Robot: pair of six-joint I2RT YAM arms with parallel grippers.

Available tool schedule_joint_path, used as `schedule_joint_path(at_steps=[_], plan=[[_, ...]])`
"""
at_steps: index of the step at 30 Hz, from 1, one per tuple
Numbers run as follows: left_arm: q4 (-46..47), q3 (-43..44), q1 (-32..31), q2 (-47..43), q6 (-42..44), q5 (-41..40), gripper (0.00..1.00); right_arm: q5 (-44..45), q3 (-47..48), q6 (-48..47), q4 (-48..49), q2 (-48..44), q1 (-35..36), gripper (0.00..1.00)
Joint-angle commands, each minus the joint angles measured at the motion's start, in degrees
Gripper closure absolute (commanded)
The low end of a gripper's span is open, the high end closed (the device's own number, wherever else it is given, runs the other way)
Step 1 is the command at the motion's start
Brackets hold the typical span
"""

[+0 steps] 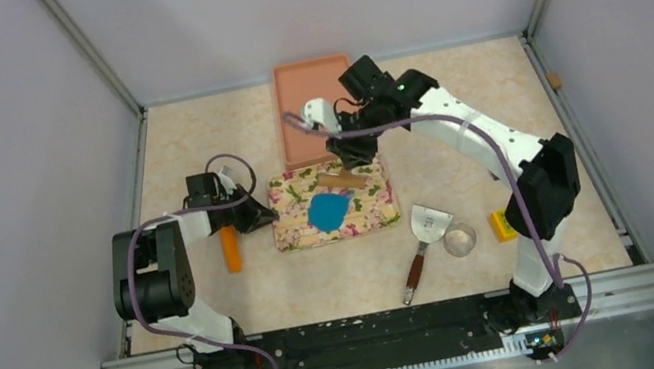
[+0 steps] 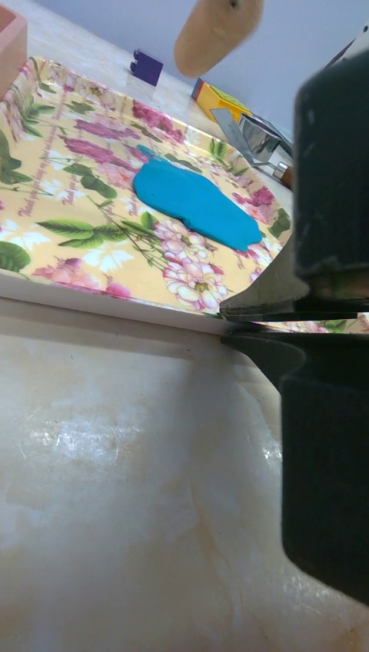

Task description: Roll out the dumpling wrappers from the dough

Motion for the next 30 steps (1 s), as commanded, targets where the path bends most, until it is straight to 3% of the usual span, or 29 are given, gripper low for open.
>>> schedule_joint_path(at_steps=[1, 4, 7, 14, 20, 30], plan=[[-0.6, 1.1, 0.2, 2.0, -0.7, -0.7, 1.00, -13.2, 4.5, 39.3, 8.9, 6.1, -6.2, 1.00], [-1.4, 1.0, 0.1, 1.6, 0.0, -0.9, 1.00, -18.8, -2.0, 59.0, 19.1, 6.6, -10.7, 1.00], [-1.5, 0.6, 0.2, 0.9, 0.2, -1.1, 1.00, -19.2, -5.3, 64.5, 21.7, 7.1, -11.4, 1.00], [-1.8, 0.4, 0.2, 0.0, 0.6, -1.6, 1.00, -14.1, -5.3, 65.8, 19.8, 10.7, -12.1, 1.00], [-2.0, 0.1, 0.2, 0.0, 0.5, -1.4, 1.00, -0.8, -4.7, 63.4, 13.7, 14.6, -12.0, 1.00], [-1.5, 0.3, 0.2, 0.3, -0.2, -1.3, 1.00, 5.9, -5.9, 60.8, 11.3, 20.0, -10.5, 1.00]])
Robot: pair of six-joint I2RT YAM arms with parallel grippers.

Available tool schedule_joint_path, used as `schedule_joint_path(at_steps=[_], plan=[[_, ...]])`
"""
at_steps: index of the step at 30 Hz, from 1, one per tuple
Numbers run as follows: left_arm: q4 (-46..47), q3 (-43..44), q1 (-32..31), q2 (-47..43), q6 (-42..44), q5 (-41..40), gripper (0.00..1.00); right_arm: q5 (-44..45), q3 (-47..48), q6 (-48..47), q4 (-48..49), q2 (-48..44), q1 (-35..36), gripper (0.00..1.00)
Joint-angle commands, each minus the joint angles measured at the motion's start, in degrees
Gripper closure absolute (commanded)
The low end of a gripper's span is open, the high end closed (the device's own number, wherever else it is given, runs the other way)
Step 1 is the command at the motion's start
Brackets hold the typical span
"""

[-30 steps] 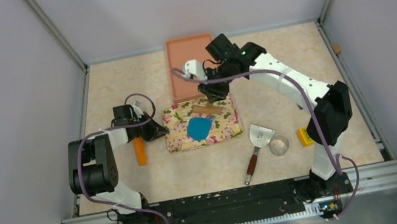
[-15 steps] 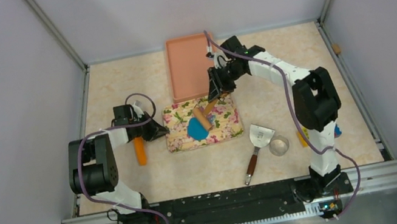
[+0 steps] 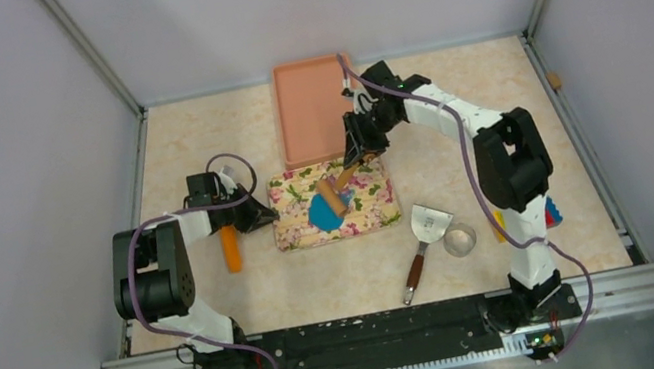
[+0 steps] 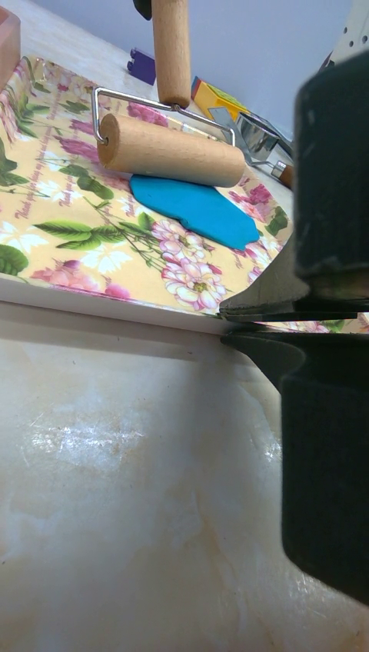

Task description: Roll out the dumpling wrappers from the dough

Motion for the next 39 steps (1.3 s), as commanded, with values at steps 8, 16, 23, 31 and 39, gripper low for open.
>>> schedule_joint_path(at_steps=[8, 16, 23, 31, 39], plan=[[-0.8, -0.1, 0.2, 0.0, -1.1, -1.7, 1.00, 14.6, -1.1, -3.8, -2.8, 8.9, 3.8, 1.00], [-0.5, -0.2, 0.2, -0.3, -1.4, -1.8, 1.00, 13.9, -1.1, -4.0, -2.2, 10.7, 5.0, 1.00], [-0.6, -0.3, 0.2, -0.4, -1.4, -1.7, 1.00, 13.4, -2.5, -3.7, -1.9, 11.2, 6.7, 1.00], [-0.6, -0.3, 0.1, -0.6, -1.4, -2.2, 1.00, 13.6, -2.5, -3.9, -1.1, 12.1, 8.2, 1.00], [-0.2, 0.1, 0.2, -0.3, -1.7, -2.3, 1.00, 11.4, 0.7, -6.4, 2.4, 11.0, 10.4, 1.00]])
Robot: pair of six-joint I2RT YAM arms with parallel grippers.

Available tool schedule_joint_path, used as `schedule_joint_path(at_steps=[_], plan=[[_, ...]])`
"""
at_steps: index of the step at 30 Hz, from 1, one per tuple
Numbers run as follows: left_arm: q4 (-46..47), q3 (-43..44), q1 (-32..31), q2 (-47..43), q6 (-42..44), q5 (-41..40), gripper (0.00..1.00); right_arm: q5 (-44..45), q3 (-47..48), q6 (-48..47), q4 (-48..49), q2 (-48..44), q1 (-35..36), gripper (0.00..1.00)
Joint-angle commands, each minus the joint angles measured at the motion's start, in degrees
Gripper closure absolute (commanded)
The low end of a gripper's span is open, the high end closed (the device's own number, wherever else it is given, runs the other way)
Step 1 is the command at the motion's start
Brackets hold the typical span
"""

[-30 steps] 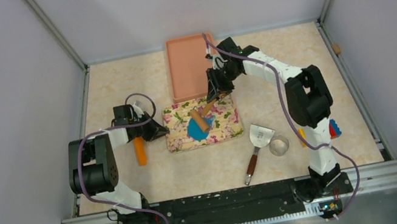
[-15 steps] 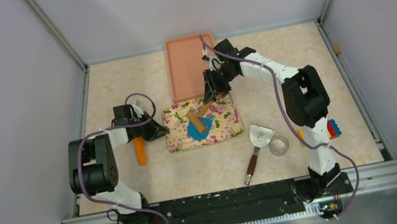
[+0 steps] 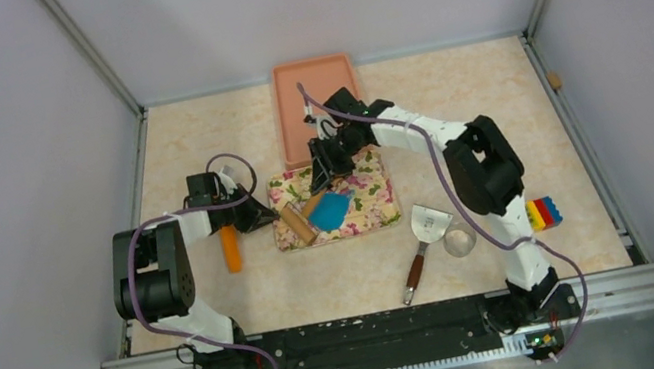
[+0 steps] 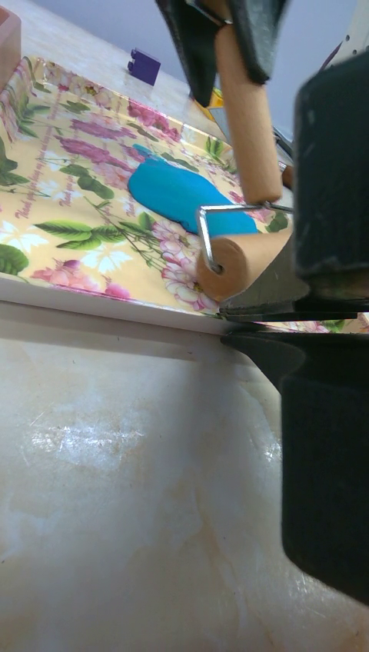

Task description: Roll out the dumpling wrappers from the dough

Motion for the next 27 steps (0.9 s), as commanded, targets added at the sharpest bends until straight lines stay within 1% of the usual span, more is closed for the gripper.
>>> schedule_joint_path(at_steps=[1, 3, 7, 11, 15, 22, 27], plan=[[-0.2, 0.1, 0.2, -0.2, -1.6, -2.3, 1.00, 14.1, -0.3, -9.3, -3.3, 4.4, 2.5, 1.00], [-0.3, 0.4, 0.2, 0.1, -1.7, -2.2, 1.00, 9.9, 1.9, -10.5, -2.1, 3.5, 3.3, 1.00], [-0.4, 0.6, 0.2, 0.2, -1.6, -2.0, 1.00, 5.9, 4.3, -13.2, -2.2, -1.1, 3.4, 1.00], [-0.3, 0.6, 0.2, 0.2, -1.4, -2.0, 1.00, 3.8, 2.7, -14.4, -3.7, -7.5, 1.3, 1.00], [-0.2, 0.4, 0.2, 0.1, -1.3, -2.1, 1.00, 2.6, -0.6, -15.4, -5.3, -10.9, -1.5, 1.00], [-0.3, 0.4, 0.2, 0.0, -1.4, -1.9, 1.00, 4.4, -3.6, -15.8, -4.9, -9.9, -3.2, 1.00], [0.1, 0.1, 0.1, -0.5, -1.6, -2.2, 1.00, 8.4, -4.0, -17.2, -6.2, -6.9, -3.0, 1.00]])
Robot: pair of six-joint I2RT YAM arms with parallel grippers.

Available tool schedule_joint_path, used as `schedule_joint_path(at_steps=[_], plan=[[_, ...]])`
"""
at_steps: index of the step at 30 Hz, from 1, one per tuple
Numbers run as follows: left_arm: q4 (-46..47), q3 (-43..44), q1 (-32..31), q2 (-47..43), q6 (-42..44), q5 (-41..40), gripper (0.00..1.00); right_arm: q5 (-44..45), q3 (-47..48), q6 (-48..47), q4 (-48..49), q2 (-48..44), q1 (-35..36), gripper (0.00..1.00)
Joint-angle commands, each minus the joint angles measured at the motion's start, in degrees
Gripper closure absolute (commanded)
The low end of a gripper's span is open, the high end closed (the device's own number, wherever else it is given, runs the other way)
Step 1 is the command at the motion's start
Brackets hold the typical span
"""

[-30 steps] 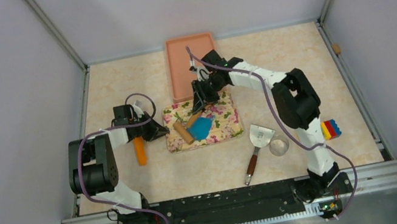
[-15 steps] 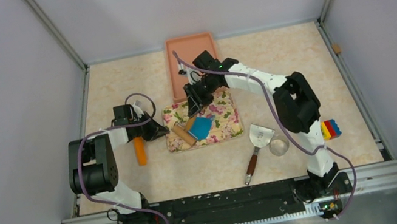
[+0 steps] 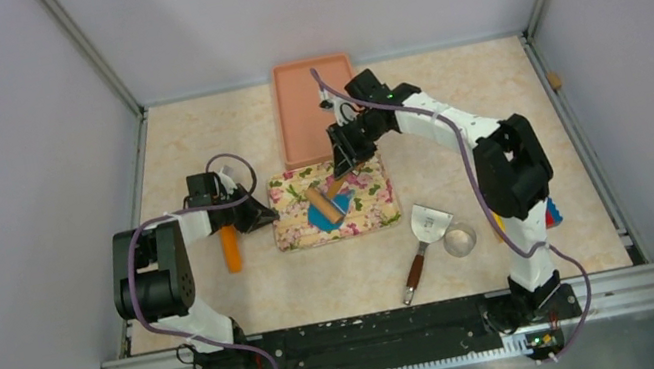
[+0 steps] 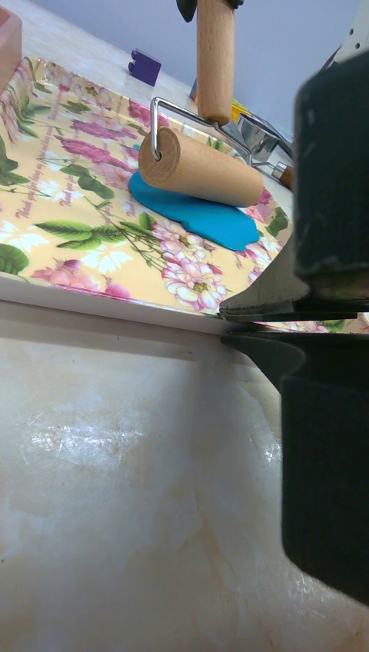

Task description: Roll out the dumpling wrappers from the dough

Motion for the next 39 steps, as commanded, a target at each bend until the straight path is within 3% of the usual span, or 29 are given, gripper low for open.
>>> schedule_joint_path(at_steps=[1, 9, 19, 23, 30, 39], plan=[[0.2, 0.0, 0.1, -0.6, -1.5, -2.2, 1.00, 6.8, -1.2, -4.3, -1.9, 2.4, 0.8, 1.00], [0.6, 0.1, 0.2, -1.1, -2.0, -2.9, 1.00, 12.2, -7.4, -5.1, 0.3, 4.9, 4.8, 1.00], [0.7, 0.2, 0.3, -1.1, -2.1, -2.9, 1.00, 12.5, -3.3, -3.3, 0.9, 9.1, 7.1, 1.00], [0.7, 0.0, 0.3, -1.3, -2.1, -3.1, 1.00, 4.9, 0.3, -3.7, 1.2, 9.1, 7.4, 1.00], [0.5, 0.5, 0.2, -0.2, -2.0, -2.8, 1.00, -10.1, 15.4, -5.7, -2.9, 5.2, 8.7, 1.00], [-0.8, 2.2, 0.3, 1.4, -1.4, -2.2, 1.00, -10.0, 8.1, -0.7, -2.2, 1.4, 3.1, 1.00]])
